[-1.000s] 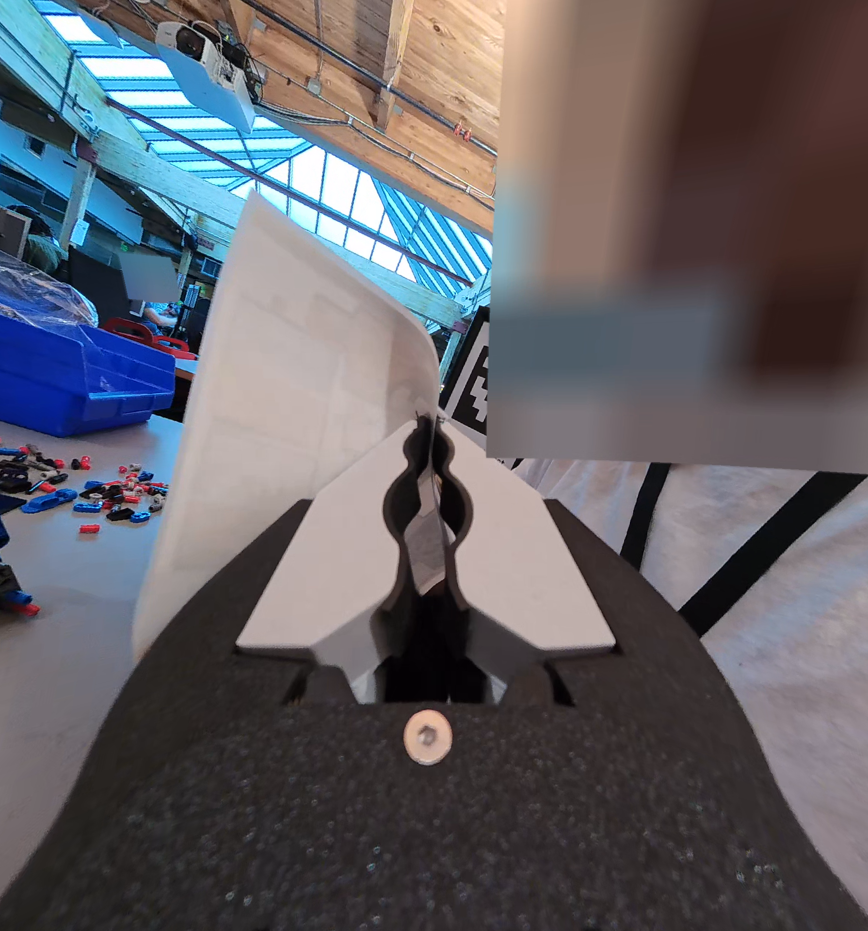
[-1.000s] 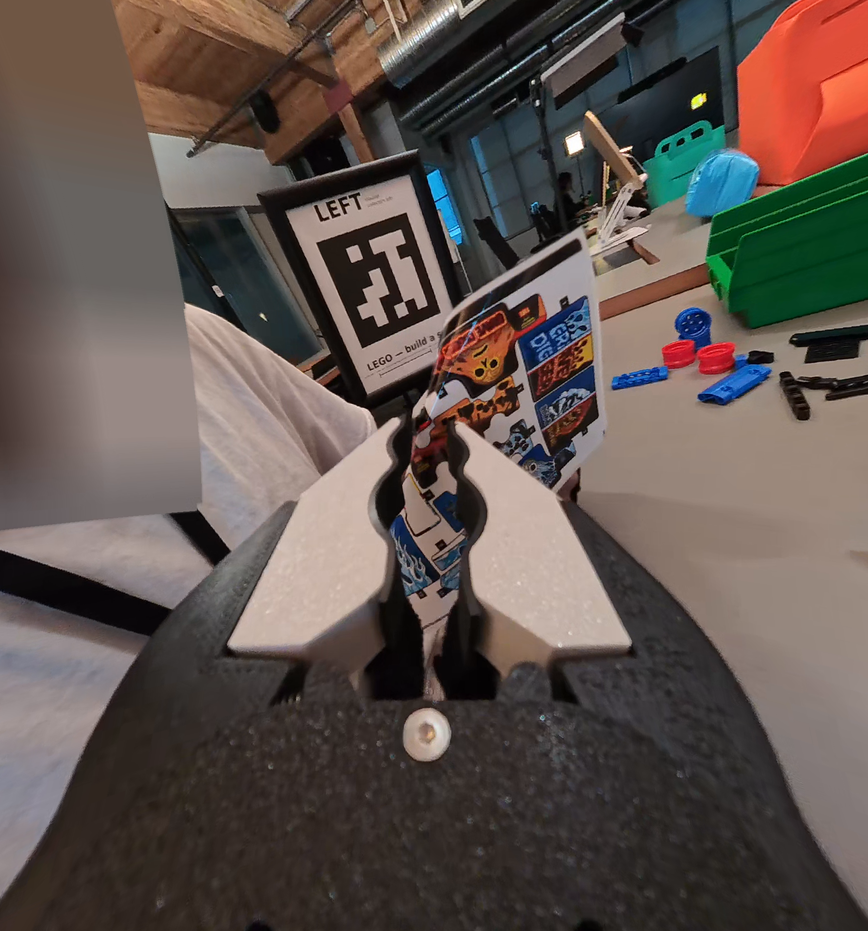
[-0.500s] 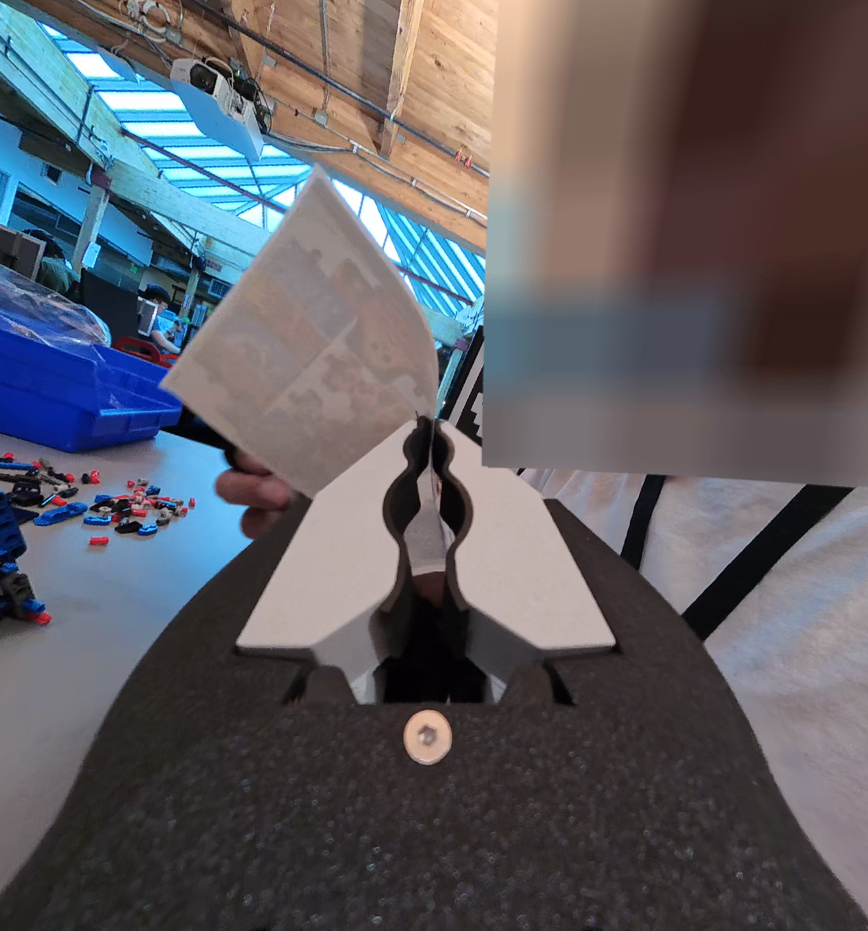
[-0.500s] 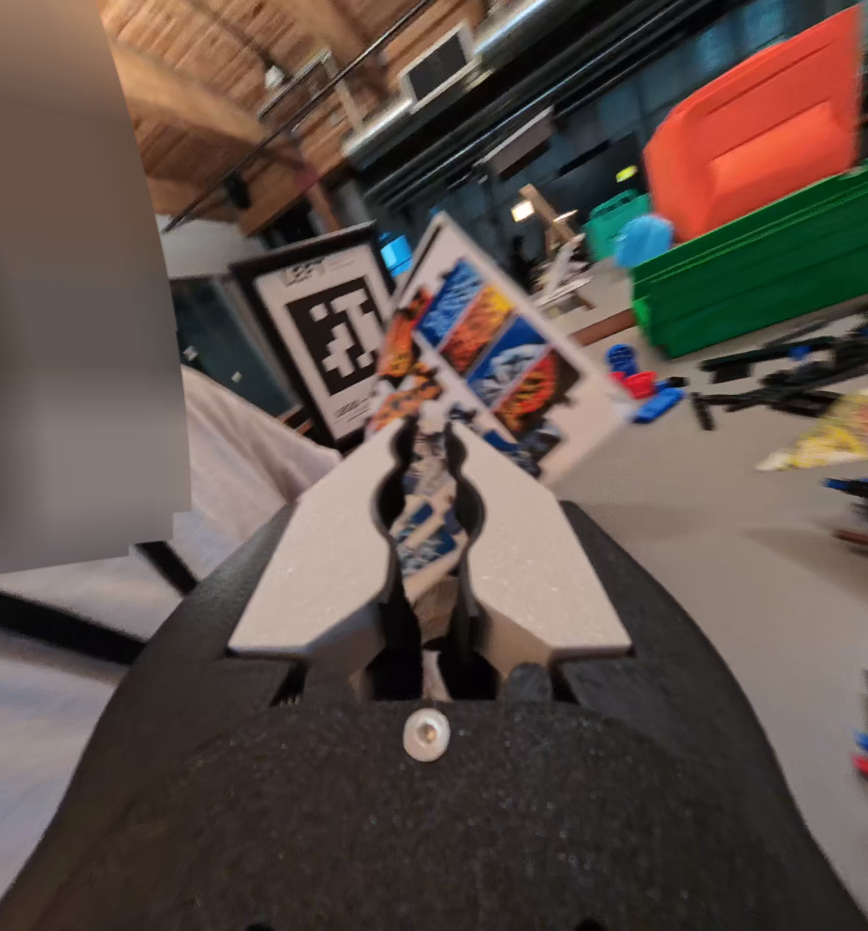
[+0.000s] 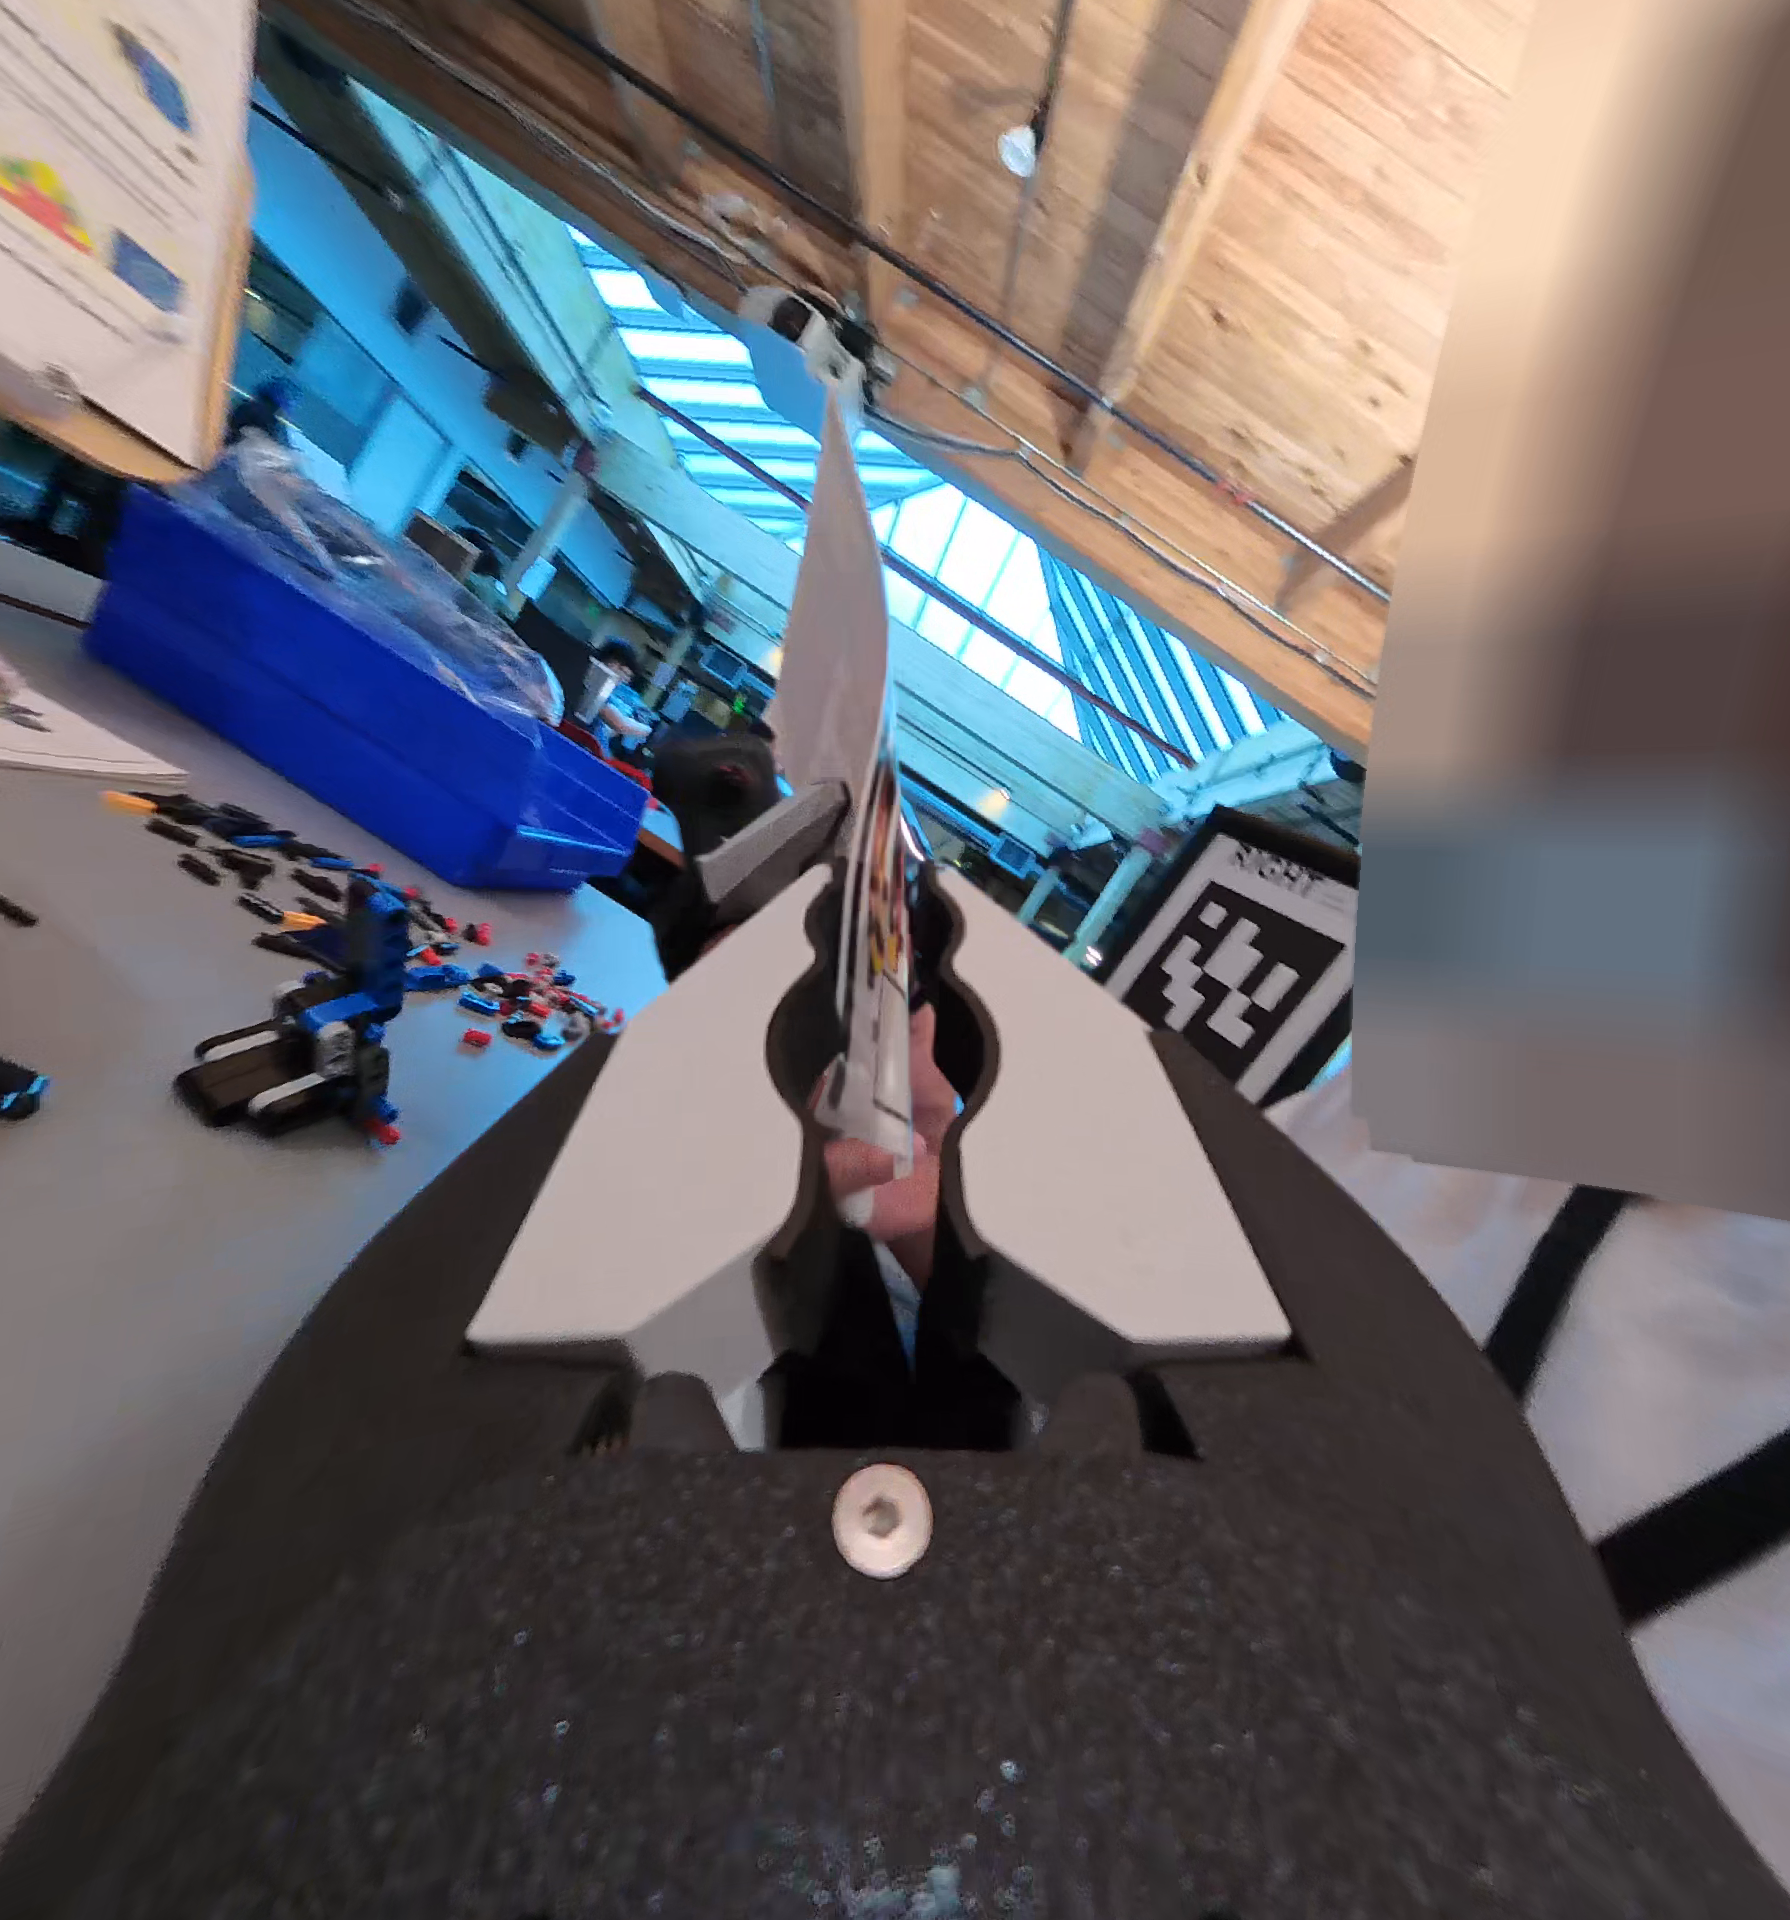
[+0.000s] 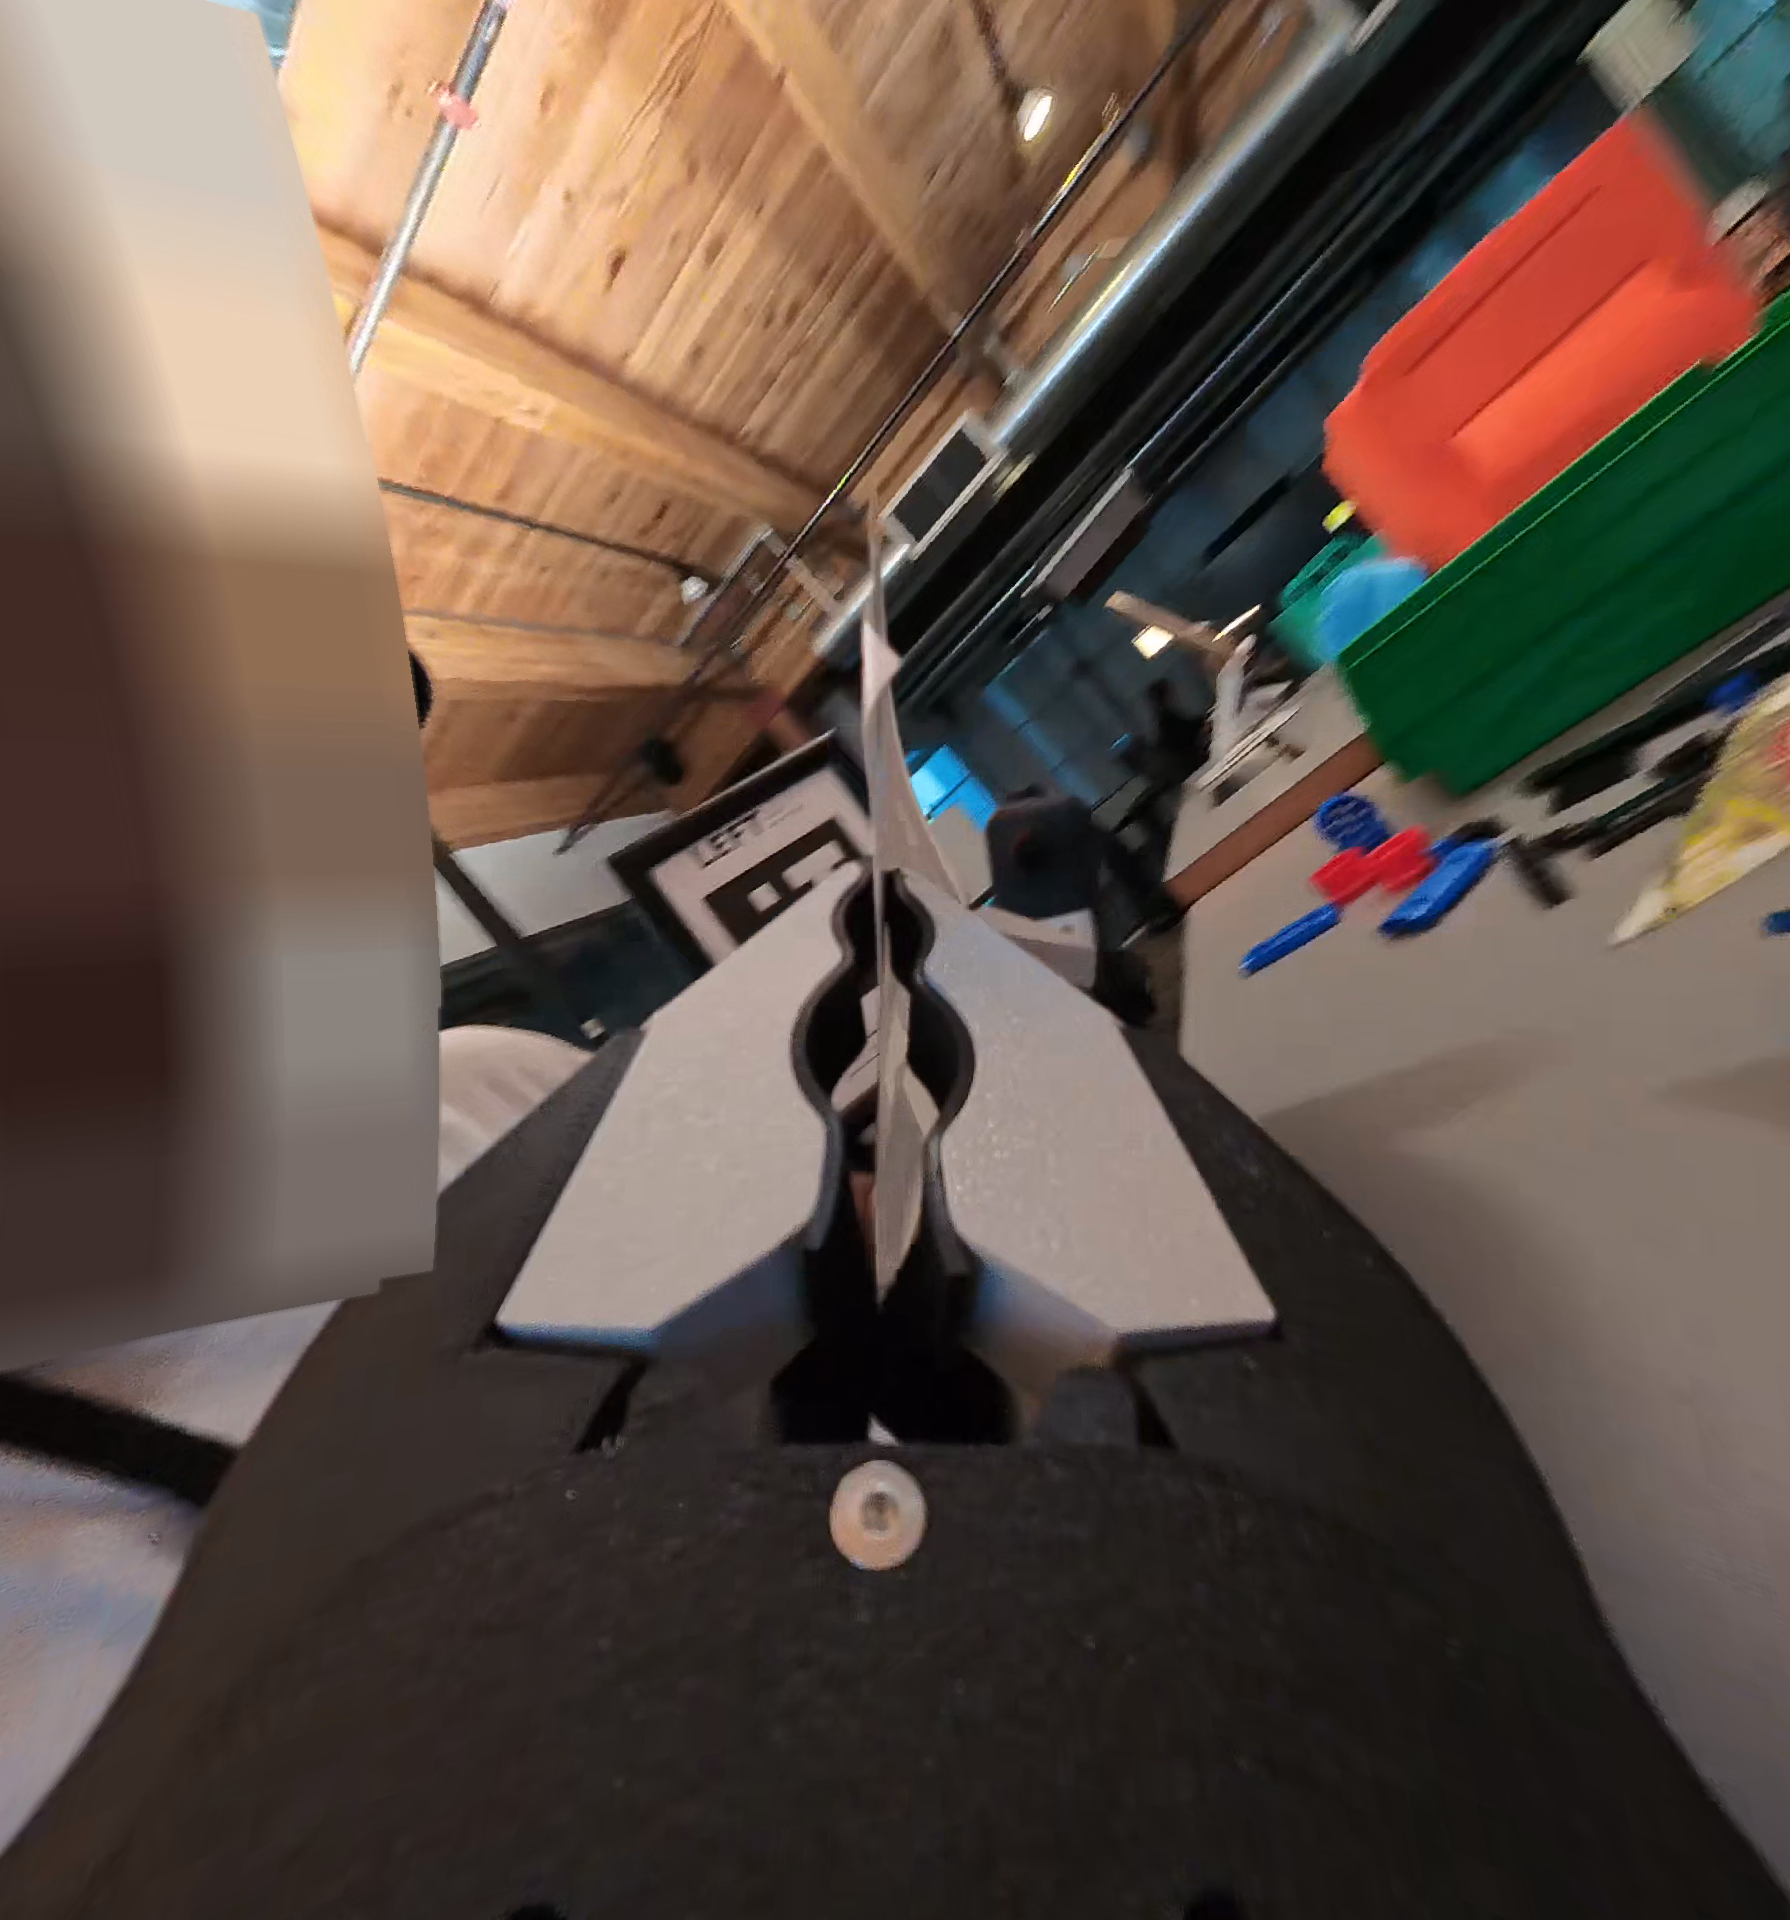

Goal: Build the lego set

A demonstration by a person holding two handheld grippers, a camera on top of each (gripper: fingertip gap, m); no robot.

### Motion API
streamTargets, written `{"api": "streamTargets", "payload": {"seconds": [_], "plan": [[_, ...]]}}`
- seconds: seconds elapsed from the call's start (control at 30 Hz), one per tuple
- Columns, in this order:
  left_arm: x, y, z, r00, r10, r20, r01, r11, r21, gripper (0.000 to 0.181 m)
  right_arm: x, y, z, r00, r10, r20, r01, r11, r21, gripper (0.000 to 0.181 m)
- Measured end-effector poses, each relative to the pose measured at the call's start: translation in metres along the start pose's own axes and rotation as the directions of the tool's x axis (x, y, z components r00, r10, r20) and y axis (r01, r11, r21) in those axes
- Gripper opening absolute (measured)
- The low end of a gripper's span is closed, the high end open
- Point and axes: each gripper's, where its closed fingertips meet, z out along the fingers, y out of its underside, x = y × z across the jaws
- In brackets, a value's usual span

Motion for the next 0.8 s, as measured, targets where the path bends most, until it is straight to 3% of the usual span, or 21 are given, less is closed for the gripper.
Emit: {"api": "streamTargets", "payload": {"seconds": [0.2, 0.37, 0.53, 0.8], "plan": [[-0.011, -0.010, 0.003, 0.997, -0.052, 0.065, 0.045, 0.994, 0.101, 0.011, 0.007, -0.009, -0.002, 0.982, -0.134, -0.133, 0.147, 0.985, 0.091, 0.000], [-0.011, -0.012, 0.006, 0.991, -0.119, 0.055, 0.109, 0.983, 0.149, 0.012, 0.012, -0.005, 0.002, 0.965, -0.177, -0.194, 0.198, 0.976, 0.091, 0.000], [-0.010, -0.018, 0.007, 0.991, -0.115, 0.063, 0.102, 0.979, 0.174, 0.000, 0.016, -0.003, 0.004, 0.969, -0.150, -0.198, 0.172, 0.980, 0.099, 0.000], [-0.014, -0.017, 0.004, 0.990, -0.106, 0.091, 0.090, 0.982, 0.168, 0.000, 0.012, -0.005, 0.005, 0.972, -0.145, -0.184, 0.168, 0.979, 0.119, 0.000]]}}
